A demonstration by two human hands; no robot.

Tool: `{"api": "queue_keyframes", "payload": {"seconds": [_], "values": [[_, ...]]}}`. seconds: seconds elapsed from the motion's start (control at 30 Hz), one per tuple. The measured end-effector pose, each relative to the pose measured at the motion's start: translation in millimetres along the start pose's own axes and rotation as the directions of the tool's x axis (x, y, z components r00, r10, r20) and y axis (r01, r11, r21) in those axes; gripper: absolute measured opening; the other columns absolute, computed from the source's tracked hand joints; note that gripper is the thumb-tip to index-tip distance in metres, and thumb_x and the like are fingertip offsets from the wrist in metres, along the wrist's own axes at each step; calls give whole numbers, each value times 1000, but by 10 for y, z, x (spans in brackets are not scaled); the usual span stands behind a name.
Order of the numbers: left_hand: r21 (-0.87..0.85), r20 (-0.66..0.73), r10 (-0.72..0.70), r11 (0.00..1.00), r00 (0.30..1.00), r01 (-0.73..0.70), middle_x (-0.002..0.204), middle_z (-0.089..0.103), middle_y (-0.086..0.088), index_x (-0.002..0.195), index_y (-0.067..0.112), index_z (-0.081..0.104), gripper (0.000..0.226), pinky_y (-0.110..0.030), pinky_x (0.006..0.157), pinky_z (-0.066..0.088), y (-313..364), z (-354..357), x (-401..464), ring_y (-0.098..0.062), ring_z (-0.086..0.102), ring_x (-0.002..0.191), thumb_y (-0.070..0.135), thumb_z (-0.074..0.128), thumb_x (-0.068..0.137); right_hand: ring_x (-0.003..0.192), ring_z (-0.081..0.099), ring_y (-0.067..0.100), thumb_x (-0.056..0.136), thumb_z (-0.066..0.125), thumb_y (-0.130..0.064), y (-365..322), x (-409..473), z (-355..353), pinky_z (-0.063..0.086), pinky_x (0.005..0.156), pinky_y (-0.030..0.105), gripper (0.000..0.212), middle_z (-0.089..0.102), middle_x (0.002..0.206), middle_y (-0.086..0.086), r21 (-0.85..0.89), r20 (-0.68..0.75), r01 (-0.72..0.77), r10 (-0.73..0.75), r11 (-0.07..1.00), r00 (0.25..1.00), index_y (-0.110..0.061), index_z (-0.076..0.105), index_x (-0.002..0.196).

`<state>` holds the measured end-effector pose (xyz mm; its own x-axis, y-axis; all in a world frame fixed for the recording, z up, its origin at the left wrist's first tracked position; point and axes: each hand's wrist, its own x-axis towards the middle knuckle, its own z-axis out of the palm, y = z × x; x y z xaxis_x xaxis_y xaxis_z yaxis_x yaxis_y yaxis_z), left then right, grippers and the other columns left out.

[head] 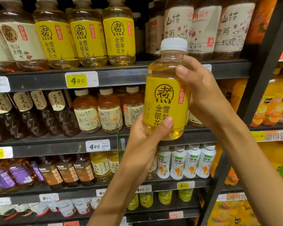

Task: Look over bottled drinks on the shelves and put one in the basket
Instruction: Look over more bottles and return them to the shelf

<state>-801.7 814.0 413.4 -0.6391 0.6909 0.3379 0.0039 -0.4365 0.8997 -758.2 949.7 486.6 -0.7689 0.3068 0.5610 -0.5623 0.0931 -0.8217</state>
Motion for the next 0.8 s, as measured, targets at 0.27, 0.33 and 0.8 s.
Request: {"api": "queue_keyframes", "payload": {"seconds": [0.27,0.33,0.8], "values": [[56,46,-35,998,998,33,123,67,2,137,20,43,70,-19,90,51,-64,-56,1,-12,63,114,26,75,75,95,64,21,76,66,-17,25,-17,-53,53,83,35,56,65,105,9,21,-2,-18,18,1000,1000,-3,50,128],[121,64,-36,992,997,28,120,68,3,134,21,46,74,-20,89,51,-48,-78,24,-12,64,112,32,77,67,94,63,22,70,68,-17,0,-26,-59,53,81,34,68,64,104,10,83,27,-1,-1,997,1000,3,45,131],[6,21,-45,999,999,45,121,68,1,134,14,45,63,-16,87,50,-31,14,0,-10,63,113,24,67,77,112,57,42,83,66,-35,-10,-13,-81,45,100,51,69,54,128,32,11,77,-118,117,993,990,5,45,135]]}}
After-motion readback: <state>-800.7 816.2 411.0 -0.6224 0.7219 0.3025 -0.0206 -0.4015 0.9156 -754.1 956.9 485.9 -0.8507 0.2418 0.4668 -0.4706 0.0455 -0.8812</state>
